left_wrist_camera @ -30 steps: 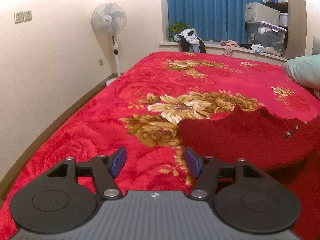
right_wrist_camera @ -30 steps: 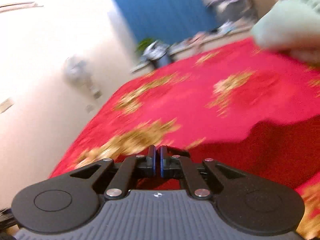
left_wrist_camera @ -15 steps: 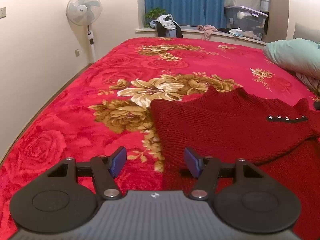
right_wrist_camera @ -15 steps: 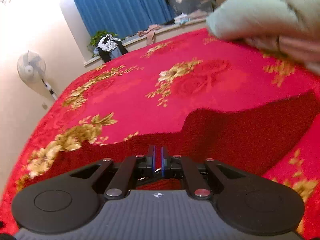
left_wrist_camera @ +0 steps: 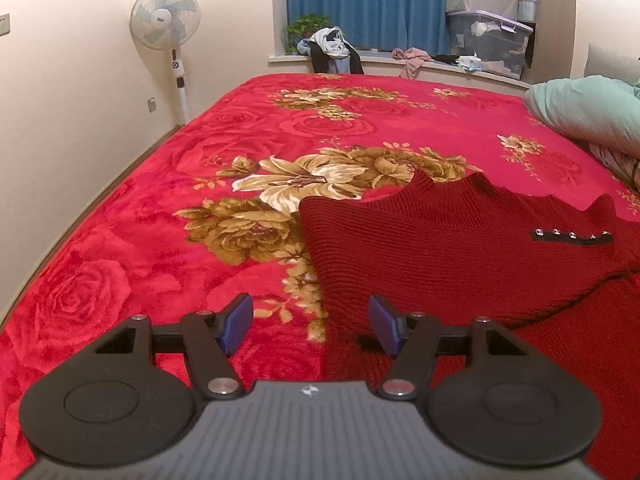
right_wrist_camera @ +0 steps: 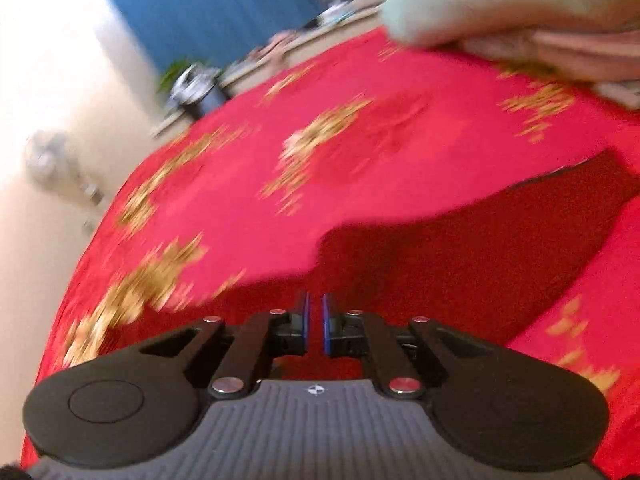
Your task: Fold small clothes
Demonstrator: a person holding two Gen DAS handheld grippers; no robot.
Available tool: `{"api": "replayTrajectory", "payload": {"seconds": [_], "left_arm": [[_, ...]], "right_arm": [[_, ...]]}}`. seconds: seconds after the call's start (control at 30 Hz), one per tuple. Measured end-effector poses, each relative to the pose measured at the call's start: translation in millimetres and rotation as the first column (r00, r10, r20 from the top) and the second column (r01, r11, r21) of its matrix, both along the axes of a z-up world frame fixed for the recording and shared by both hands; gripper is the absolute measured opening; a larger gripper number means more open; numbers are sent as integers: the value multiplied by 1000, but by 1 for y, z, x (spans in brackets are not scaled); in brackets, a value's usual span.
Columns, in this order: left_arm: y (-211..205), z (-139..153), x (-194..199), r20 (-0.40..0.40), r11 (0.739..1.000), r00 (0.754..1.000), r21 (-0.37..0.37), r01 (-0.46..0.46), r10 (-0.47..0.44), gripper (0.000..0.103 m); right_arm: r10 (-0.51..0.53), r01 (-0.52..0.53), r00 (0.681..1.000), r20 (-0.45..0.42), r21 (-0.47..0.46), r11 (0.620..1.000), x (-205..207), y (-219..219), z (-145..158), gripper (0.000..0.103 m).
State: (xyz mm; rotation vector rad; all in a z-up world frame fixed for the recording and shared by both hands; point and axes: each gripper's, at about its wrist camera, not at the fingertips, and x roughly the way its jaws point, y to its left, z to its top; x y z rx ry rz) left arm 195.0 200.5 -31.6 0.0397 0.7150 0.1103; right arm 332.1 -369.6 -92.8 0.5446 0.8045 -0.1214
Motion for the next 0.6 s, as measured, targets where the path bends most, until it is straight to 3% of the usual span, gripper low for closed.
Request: {"api": "replayTrajectory", "payload": {"seconds": [0.17,0.27,0.43,0.6], "left_arm": [[0,1,1,6,1000,1000,-9,-8,8,70],[-1,1,3,4,1000,1000,-12,-5,5,70],[-5,-2,7,-5,1000,1000,-9,8,-8,70],[-9,-4,7,-11,1000,1000,4,27,-27,70]], "right_arm": [[-241,243,970,-42,65,968,-9,-82,-21,7],[-326,333,942,-83,107,937,-13,-114,-43,7],[-378,397,913,-153,128,909,-15,-137,-72,11],[-392,413,908,-146,166,895,-14,-147,-82,11]]}}
